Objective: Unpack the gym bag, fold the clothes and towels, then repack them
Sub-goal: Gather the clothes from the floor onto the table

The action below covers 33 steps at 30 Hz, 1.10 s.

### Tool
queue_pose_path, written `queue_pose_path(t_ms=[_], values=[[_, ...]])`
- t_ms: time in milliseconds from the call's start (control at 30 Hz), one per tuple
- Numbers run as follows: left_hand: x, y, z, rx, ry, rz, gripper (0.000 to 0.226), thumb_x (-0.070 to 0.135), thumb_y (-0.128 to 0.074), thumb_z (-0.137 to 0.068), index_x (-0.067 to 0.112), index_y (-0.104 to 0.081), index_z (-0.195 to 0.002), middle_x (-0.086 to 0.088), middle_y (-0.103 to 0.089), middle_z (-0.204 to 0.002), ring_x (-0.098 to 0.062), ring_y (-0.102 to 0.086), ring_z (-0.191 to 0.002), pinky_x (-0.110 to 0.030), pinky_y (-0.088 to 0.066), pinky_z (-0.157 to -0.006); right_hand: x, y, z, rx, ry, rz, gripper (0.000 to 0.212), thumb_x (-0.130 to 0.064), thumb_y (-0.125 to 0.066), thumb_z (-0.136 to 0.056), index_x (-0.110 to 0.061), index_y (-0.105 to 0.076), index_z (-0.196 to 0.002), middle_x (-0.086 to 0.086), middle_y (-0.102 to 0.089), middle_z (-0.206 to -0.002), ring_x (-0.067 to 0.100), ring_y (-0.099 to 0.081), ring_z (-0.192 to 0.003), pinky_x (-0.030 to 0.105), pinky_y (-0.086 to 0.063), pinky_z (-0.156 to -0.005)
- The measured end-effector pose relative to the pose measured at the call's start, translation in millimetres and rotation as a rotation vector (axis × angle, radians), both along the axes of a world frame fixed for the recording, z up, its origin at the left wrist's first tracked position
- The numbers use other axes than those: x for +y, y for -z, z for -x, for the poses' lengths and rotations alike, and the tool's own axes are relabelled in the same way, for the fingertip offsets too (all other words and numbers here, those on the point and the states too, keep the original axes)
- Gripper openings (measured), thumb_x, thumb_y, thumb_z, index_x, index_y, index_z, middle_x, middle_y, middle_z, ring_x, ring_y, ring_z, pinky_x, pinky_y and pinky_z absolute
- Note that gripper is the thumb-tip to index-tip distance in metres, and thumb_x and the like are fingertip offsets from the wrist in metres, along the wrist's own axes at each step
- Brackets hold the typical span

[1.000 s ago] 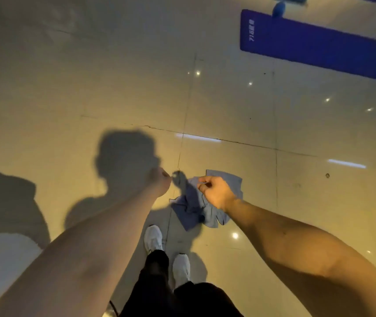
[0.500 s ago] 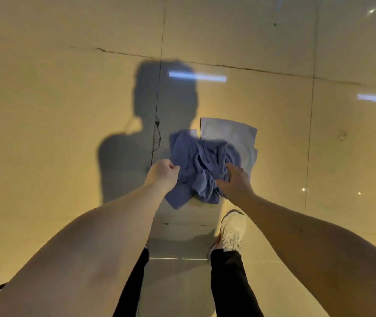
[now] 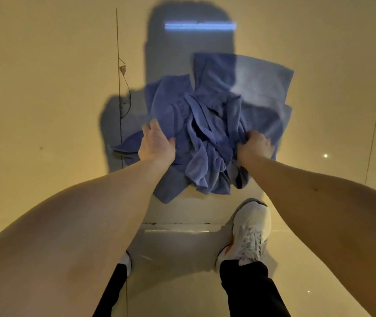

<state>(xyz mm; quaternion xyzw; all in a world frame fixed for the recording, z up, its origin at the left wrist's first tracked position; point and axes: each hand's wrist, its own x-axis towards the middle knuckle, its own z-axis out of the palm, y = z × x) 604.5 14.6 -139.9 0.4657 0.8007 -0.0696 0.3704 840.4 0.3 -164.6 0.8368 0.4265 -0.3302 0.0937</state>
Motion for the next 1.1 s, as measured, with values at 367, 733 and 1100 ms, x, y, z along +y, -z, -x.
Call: queue_pose_path(t_ms=[367,733,1100], values=[[0.5,-4.0,18.8,-0.169,-0.131,0.015,0.016,0.029,-0.062,-0.089,0.017,-0.067,-0.099,-0.010,-0.067,-0.102,-0.036,-0.063,-0.100,-0.034,-0.043,-0.077,-33.2,-76.3,42.5,0.417,-0.020,-0.426,0.011,-0.018,-0.062,-0.074,-0.008,-0.056,-0.075,-0.006,-0.054,-0.121,0.023,-0.038,-0.120,0.020,-0.034,-0.095],[-15.3,16.7,40.4,-0.242,-0.246,0.035,0.032,0.035,-0.073,-0.084,0.017,-0.047,-0.087,-0.004,-0.056,-0.090,-0.027,-0.057,-0.087,-0.037,-0.045,-0.073,-38.9,-4.8,61.7,0.210,-0.081,-0.129,0.079,-0.022,-0.076,-0.076,-0.025,-0.033,-0.141,0.009,-0.038,-0.135,0.036,-0.041,-0.125,0.051,-0.045,-0.100],[-17.5,0.6,7.8,-0.415,-0.139,-0.247,0.046,0.006,-0.076,-0.079,0.016,-0.048,-0.113,-0.001,-0.042,-0.119,-0.014,-0.048,-0.103,-0.021,-0.040,-0.092,-31.7,-13.9,-10.8,0.146,-0.143,0.031,0.110,-0.041,-0.082,-0.072,-0.037,-0.013,-0.158,0.005,0.000,-0.167,0.035,-0.001,-0.152,0.054,-0.025,-0.117]])
